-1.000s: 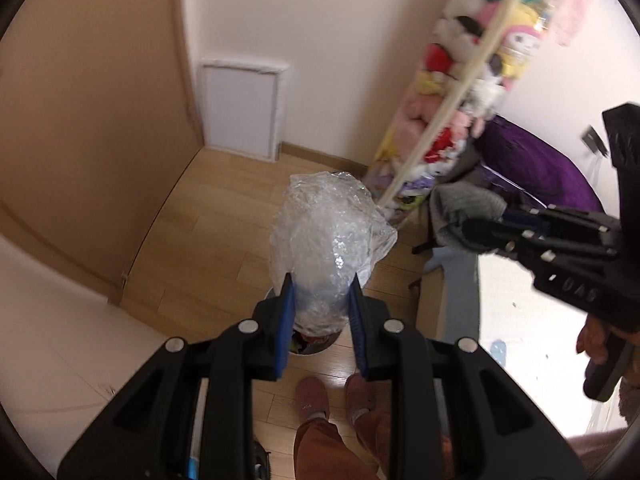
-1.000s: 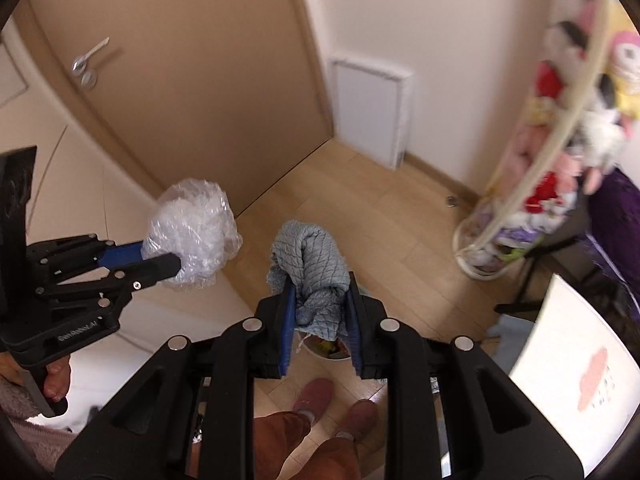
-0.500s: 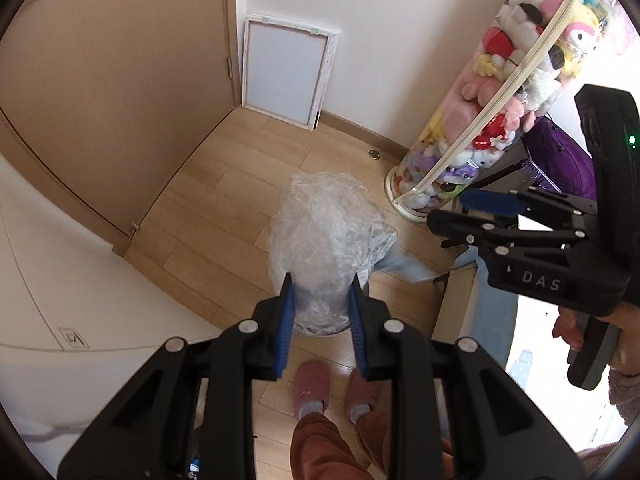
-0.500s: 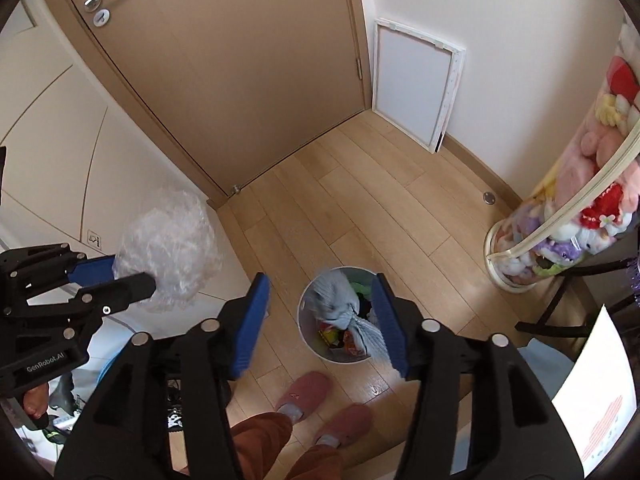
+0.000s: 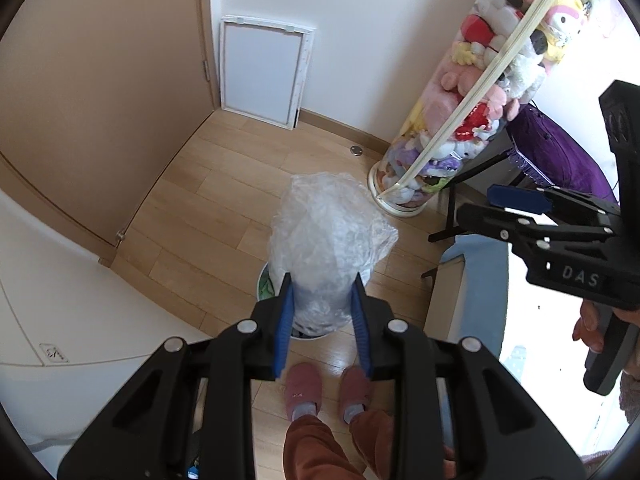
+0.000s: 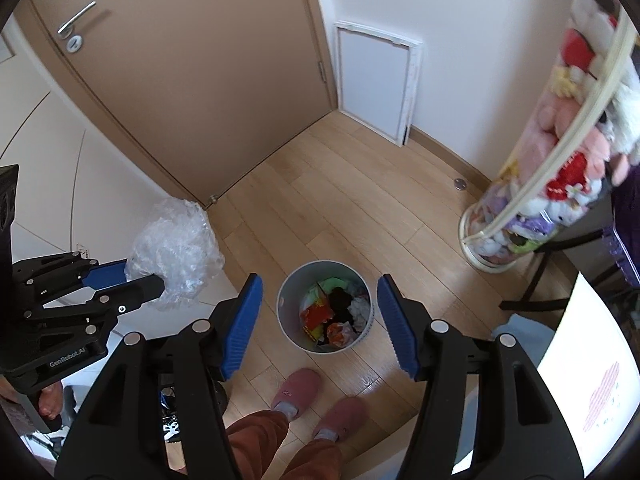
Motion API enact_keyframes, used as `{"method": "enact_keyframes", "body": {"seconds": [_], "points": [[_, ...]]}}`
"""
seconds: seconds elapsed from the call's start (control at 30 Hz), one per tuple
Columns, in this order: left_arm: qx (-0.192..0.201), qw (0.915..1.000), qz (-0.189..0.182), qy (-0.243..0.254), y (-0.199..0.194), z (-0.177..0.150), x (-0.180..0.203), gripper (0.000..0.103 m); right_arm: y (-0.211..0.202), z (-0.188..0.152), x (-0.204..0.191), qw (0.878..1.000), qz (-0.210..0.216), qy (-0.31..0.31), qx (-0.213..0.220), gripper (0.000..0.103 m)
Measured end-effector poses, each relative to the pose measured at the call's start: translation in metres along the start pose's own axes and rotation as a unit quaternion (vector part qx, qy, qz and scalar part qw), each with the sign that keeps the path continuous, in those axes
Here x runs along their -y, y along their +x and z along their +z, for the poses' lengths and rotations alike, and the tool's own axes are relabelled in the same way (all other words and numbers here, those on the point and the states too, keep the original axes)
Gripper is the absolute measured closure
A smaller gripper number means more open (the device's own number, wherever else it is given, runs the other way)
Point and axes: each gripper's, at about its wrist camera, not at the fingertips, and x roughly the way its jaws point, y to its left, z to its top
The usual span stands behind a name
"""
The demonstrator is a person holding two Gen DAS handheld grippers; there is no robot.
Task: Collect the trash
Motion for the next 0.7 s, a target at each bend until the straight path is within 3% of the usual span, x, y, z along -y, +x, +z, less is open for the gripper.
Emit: {"method": "enact_keyframes", "body": {"seconds": [0.1, 0.17, 0.47, 0.7], "points": [[-0.008, 0.9999, -0.008, -0.001, 0.008, 0.004, 0.004, 0.059, -0.002, -0.003, 0.005, 1.0, -0.006, 0.004, 0.0, 0.045], [-0.007, 0.9999, -0.012, -0.004, 0.011, 0.006, 0.006, 0.041, -0.002, -0.004, 0.008, 1.0, -0.012, 0.005, 0.0, 0.045], [-0.008, 0.9999, -0.006, 0.006, 0.004, 0.015, 0.016, 0.039, -0.015, -0.001, 0.014, 1.0, -0.021, 0.012, 0.004, 0.045], [-0.013, 0.9992, 0.014, 0.035, -0.022, 0.03, 0.031, 0.039, -0.054, -0.002, 0.011, 0.999, -0.03, 0.033, 0.02, 0.044]]}}
